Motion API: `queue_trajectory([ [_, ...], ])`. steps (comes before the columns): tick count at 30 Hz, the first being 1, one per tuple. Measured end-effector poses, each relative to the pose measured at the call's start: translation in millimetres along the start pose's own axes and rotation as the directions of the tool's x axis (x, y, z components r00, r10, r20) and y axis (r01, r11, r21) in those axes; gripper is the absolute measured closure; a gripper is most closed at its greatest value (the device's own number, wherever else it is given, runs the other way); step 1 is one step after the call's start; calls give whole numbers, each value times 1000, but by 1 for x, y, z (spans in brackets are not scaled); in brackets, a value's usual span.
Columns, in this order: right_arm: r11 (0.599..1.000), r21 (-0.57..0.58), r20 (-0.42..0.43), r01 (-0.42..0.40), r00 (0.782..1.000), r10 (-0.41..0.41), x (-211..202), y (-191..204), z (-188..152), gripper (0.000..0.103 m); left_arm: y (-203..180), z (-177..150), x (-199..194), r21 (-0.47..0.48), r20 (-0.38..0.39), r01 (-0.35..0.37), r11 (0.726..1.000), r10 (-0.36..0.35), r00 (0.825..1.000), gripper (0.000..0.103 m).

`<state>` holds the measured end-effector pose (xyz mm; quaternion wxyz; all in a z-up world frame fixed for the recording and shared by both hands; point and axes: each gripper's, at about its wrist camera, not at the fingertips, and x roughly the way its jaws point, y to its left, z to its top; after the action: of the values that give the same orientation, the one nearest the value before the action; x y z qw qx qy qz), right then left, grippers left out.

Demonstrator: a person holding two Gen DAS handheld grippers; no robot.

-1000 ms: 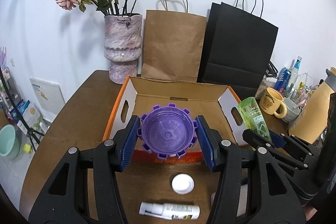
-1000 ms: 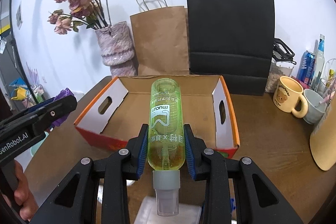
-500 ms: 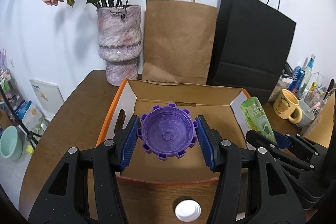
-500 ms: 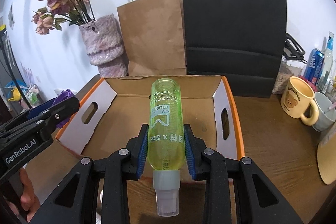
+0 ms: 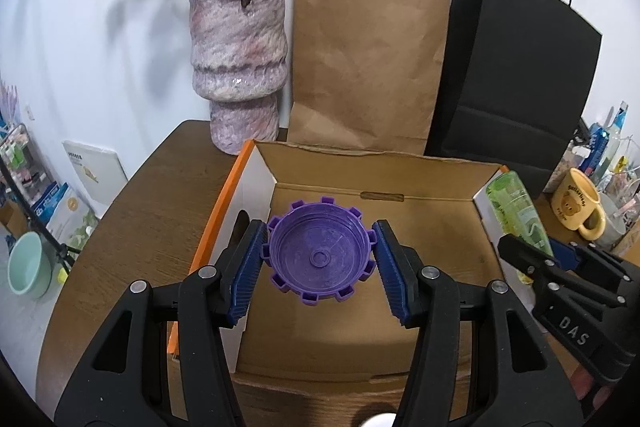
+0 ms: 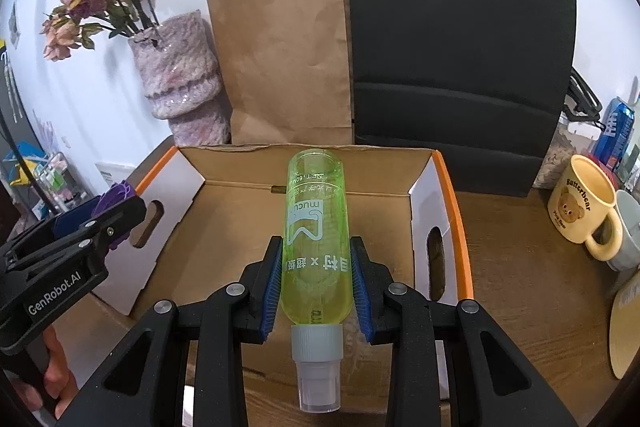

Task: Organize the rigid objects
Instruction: 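Open both tools to drop the purple cap and green bottle into the box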

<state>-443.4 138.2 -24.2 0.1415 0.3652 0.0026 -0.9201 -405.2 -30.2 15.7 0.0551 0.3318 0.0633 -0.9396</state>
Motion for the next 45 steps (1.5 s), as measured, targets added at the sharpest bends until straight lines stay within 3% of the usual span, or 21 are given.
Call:
queue_trajectory([
  [5,1000,1,9,11,1000,-11,7,-2,-3,68,4,-4,14,-3,-26,-23,1000,23,999,53],
  [12,1000,-20,-26,10,1000,-11,17,-7,-6,67,4,-4,11,3,-5,-13,1000,13,1000,52],
  [14,999,-19,-30,30,999,-30,18,-10,-7,67,7,-3,10,-6,4,-24,1000,24,1000,37],
  [15,999,-17,-26,41,999,-41,17,-12,-6,62,8,-2,10,-10,8,-34,999,34,999,17],
  [16,999,-13,-26,46,999,-46,16,-13,-6,55,10,-2,9,-16,17,-45,999,45,999,4],
  [17,999,-9,-25,49,998,-50,15,-15,-5,30,11,-2,7,-21,25,-49,999,50,998,3],
  [18,999,-11,-18,51,999,-51,13,-15,-5,10,12,-1,7,-25,27,-52,998,52,998,1],
  [33,997,-51,10,59,998,-58,0,-8,-3,10,12,-1,-6,-36,51,-49,998,50,997,0],
  [45,994,-76,67,80,995,-75,-40,0,-14,10,10,-4,-46,-23,108,-13,1000,16,994,0],
])
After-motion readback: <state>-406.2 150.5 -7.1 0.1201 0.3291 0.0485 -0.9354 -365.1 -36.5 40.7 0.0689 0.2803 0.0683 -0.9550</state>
